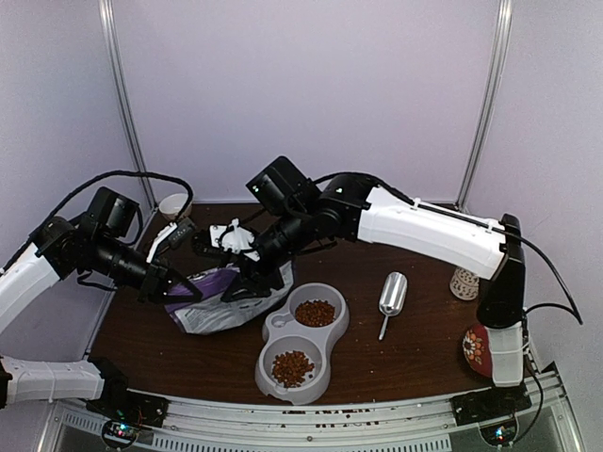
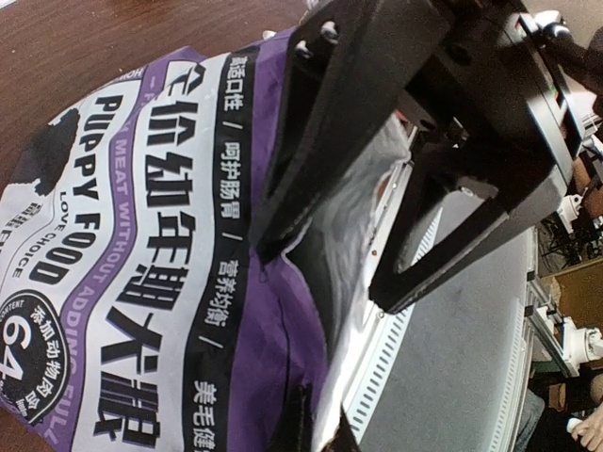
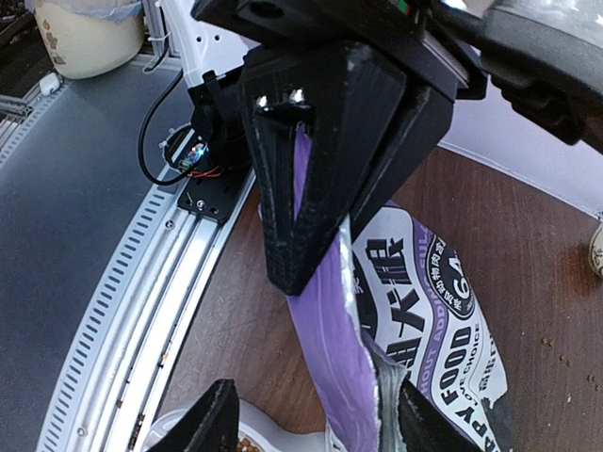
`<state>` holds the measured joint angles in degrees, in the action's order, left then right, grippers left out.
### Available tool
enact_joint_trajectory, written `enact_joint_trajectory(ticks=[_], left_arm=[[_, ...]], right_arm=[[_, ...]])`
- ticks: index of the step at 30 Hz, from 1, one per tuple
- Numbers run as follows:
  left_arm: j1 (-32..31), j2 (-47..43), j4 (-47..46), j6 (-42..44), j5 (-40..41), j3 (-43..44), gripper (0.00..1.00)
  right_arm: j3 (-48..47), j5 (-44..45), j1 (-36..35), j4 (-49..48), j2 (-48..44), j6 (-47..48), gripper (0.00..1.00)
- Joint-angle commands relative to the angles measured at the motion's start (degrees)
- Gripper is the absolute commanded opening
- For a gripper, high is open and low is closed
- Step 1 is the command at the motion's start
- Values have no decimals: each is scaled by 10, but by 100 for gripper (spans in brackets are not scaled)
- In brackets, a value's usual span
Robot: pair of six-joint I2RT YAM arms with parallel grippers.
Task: Serve the pet food
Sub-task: Press the seal on the pet food bag.
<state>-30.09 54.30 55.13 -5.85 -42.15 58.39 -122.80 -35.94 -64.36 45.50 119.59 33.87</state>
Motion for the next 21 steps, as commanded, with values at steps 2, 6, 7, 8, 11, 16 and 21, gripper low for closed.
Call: enact_joint_trajectory(ticks=[2,6,7,8,11,16,21], left_arm=[[1,-3,-55,9,0,-2,0],[1,-6,-56,11,3,-4,0],[0,-7,-56,11,5,-5,0],[0,-7,-56,11,8,-5,0],[1,-9,-56,12,11,-5,0],[1,-11,-56,13,15,-4,0],[0,-13,-59,14,12,-10,0]], right_arm=[[12,-21,-24,-87,-14,-46,53],[6,-21,-27,-90,4,-57,35],[6,-21,-27,-89,8,-58,28],[5,-19,-28,-87,10,-58,23],[4,-12,-27,-75,15,-51,7],[5,-12,-27,-62,14,-48,0],[-8,-27,-29,-76,22,-71,42]])
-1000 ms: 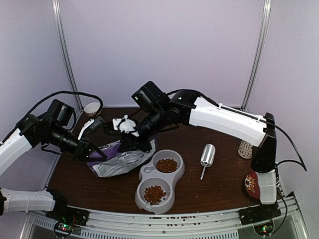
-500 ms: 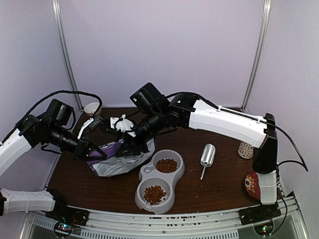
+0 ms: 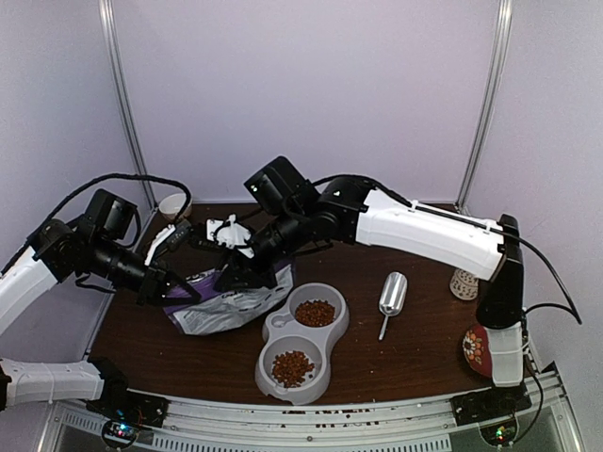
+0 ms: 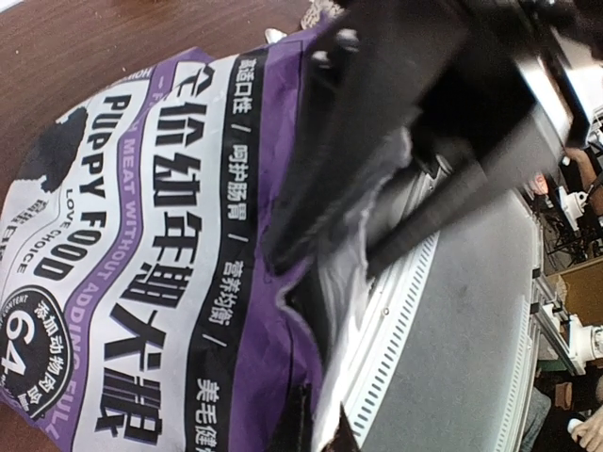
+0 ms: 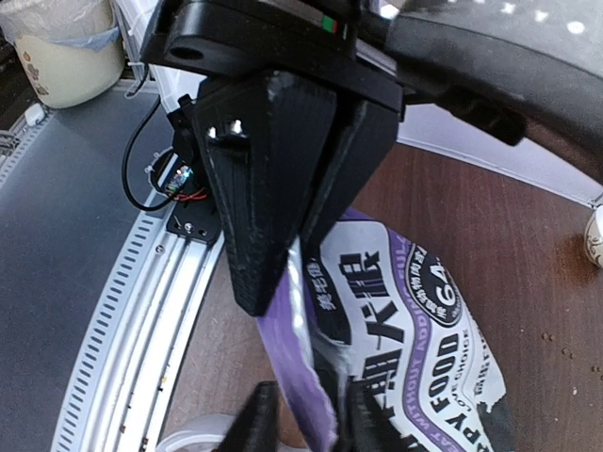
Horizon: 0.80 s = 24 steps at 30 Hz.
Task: Serve the pet food
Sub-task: Press the seal on the pet food bag.
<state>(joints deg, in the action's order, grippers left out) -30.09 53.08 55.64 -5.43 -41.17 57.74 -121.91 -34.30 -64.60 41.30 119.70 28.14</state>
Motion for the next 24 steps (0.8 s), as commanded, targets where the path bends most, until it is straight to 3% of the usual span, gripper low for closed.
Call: enact_joint_trajectory(ticks=[1,5,7,9,13,19,21,22,24], left_arm=[[0,-2,-67,10,1,-5,0],[1,-4,-75,7,9,-7,0],[1,-6,-77,6,16,-6,0],[0,-7,-77,7,25,-4,0],[0,-14,-77,6,45,-2,0],[0,-26,-57,19,77,2,0],[0,-25,-52,22,81,3,0],[1,-25,-52,24,77,3,0],[1,-24,-51,26,76,3,0]], right_arm=[[-17,-50,-29,-41,23,-18,46],[-24,-72,-39,-69,34,-36,44],[-31,-79,-43,-75,42,-42,33],[-36,-81,-44,-77,49,-48,14],[-38,-84,-46,-65,51,-45,0],[-18,-62,-46,-22,27,-15,0],[-15,-34,-43,-11,16,-9,33],[-13,-23,-40,-4,10,-4,45],[-6,-6,-29,6,-3,5,55]])
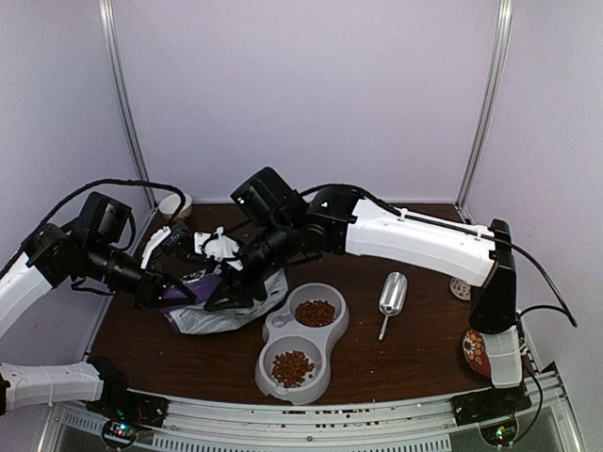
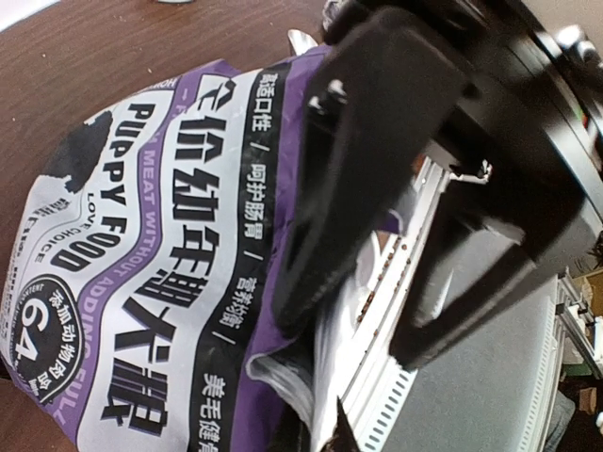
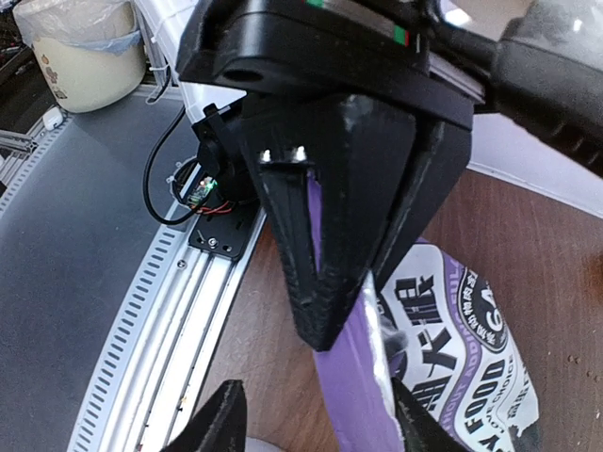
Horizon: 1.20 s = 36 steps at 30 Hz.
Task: Serve the pet food
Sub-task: Press the seal on the pet food bag.
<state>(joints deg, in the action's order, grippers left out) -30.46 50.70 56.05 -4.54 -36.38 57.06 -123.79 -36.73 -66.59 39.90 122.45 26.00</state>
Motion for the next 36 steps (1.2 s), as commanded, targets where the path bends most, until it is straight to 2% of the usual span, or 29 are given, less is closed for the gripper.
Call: enact_joint_trajectory(ticks=[1,6,8,9,12,14,15,22,23,24,27,28,31,34,36], left_arm=[[4,1,-53,18,28,11,0],[5,3,-45,23,31,21,0],[5,2,-45,24,32,24,0],[4,3,-45,24,33,24,0],[5,4,-45,26,35,26,0],[5,7,-43,26,35,28,0],[5,9,-42,27,37,29,0],[5,9,-17,36,53,44,0],[5,8,-16,36,53,45,0],[5,8,-15,36,53,45,0],[5,8,-13,32,53,46,0],[5,9,-12,32,54,47,0],[5,12,-7,32,56,49,0],[5,12,-5,32,56,53,0],[5,12,-4,32,55,54,0]], right_arm=[[18,23,-1,26,-39,31,57],[71,35,43,64,-77,62,60],[85,33,56,87,-84,77,56],[89,29,62,98,-86,83,50],[91,17,80,123,-85,92,17],[92,6,90,129,-85,94,3],[94,0,94,131,-86,96,0],[97,-43,125,154,-92,115,0],[91,-47,130,160,-89,116,2],[86,-51,136,164,-86,116,7],[64,-58,151,190,-75,127,32],[59,-59,155,199,-73,131,36],[58,-66,171,214,-70,140,38],[62,-69,187,210,-69,142,35],[61,-61,196,206,-67,142,38]])
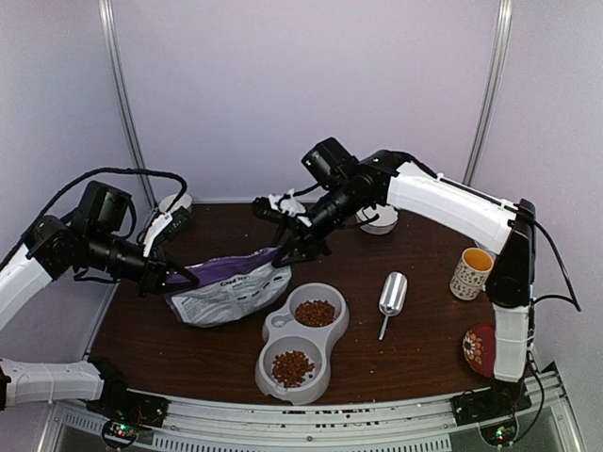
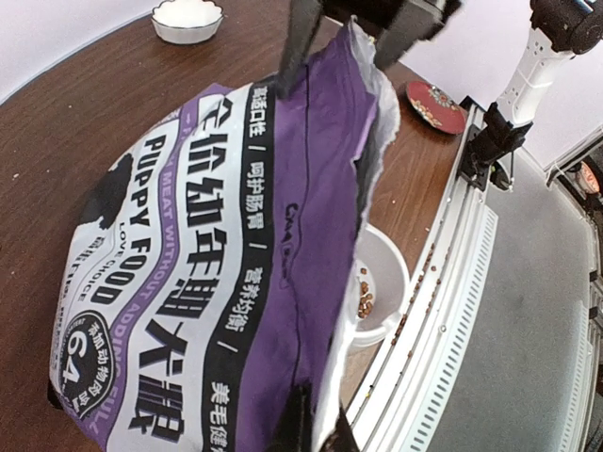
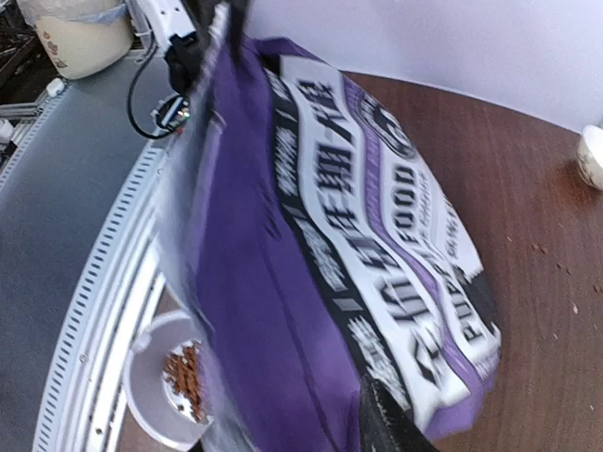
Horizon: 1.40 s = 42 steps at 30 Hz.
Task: Serve the pet food
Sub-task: Press the seal on the pet food bag.
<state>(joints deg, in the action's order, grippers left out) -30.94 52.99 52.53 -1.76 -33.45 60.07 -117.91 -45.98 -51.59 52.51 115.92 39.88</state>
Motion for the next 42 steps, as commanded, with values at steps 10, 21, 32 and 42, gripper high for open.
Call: enact_joint_trajectory(ticks=[10,21,32,42], left_arm=[[9,-11,33,1,27,24,0],[10,-12,31,1,26,22,0],[9,-23,31,0,33,12,0],[10,-15,30,1,34,20,0]], right_arm=[[-1,-7,50,71,-4,5,48],[38,-54,19,-23,-26,-45,20],[134,-80,19,-133,-80,-94,57],[160,-82,19,-157,-102,-106,23]])
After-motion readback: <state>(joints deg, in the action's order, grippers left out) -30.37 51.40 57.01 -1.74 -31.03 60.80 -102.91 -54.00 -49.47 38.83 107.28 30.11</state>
